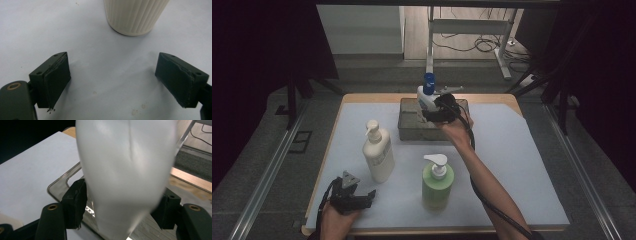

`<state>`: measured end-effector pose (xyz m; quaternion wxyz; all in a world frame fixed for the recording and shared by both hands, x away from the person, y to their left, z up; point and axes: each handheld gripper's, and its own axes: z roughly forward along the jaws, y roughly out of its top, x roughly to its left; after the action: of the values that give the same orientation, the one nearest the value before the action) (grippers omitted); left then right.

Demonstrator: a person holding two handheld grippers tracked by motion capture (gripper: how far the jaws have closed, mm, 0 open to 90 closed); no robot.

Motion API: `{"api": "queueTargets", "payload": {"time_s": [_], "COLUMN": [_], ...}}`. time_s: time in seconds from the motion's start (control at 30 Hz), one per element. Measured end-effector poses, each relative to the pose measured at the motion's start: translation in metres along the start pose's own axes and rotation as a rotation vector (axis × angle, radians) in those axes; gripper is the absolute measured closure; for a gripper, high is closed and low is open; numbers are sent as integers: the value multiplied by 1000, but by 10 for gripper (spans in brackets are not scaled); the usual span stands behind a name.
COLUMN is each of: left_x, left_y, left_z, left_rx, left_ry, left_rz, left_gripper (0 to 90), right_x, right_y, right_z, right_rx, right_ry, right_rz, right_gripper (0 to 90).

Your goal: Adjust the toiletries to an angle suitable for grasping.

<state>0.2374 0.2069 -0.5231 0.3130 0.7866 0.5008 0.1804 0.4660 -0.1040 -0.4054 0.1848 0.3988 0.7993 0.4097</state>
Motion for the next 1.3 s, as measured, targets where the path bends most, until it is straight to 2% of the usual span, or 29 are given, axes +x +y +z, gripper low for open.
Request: {"api": "queueTargets", "payload": {"time_s": [0.17, 0.4, 0.53, 0.67, 0.73, 0.87, 0.9, 0.93, 0.97, 1.03, 1.13, 1.3], "left_x": [0, 0, 0, 0, 0, 0, 0, 0, 0, 0, 0, 0], "left_y": [0, 0, 0, 0, 0, 0, 0, 0, 0, 0, 0, 0], "left_z": [0, 0, 0, 0, 0, 0, 0, 0, 0, 0, 0, 0], "left_rx": [-1, -2, -3, -3, -2, -2, -2, -1, -1, -2, -2, -2], "left_ry": [0, -1, 0, 0, 0, 0, 1, 1, 1, 1, 1, 0], "left_rz": [-1, -1, -1, -2, -2, -2, -1, 0, 0, -1, -1, -1], "left_gripper": [123, 123, 123, 123, 123, 123, 123, 123, 123, 123, 123, 123], "right_x": [-3, -9, -14, -25, -26, -33, -33, -36, -36, -40, -43, -44], "right_y": [-7, -22, -29, -39, -40, -41, -41, -42, -42, -42, -40, -36], "right_z": [-10, -26, -31, -34, -34, -30, -30, -26, -26, -19, -12, 0], "right_rx": [-13, 3, 9, 20, 21, 30, 30, 38, 38, 40, 35, 32], "right_ry": [21, 53, 48, 35, 31, 1, 1, -24, -24, -48, -69, -75], "right_rz": [-5, -4, 9, 34, 32, 61, 61, 71, 71, 92, 109, 121], "right_gripper": [384, 434, 462, 556, 569, 676, 676, 714, 714, 771, 817, 859]}}
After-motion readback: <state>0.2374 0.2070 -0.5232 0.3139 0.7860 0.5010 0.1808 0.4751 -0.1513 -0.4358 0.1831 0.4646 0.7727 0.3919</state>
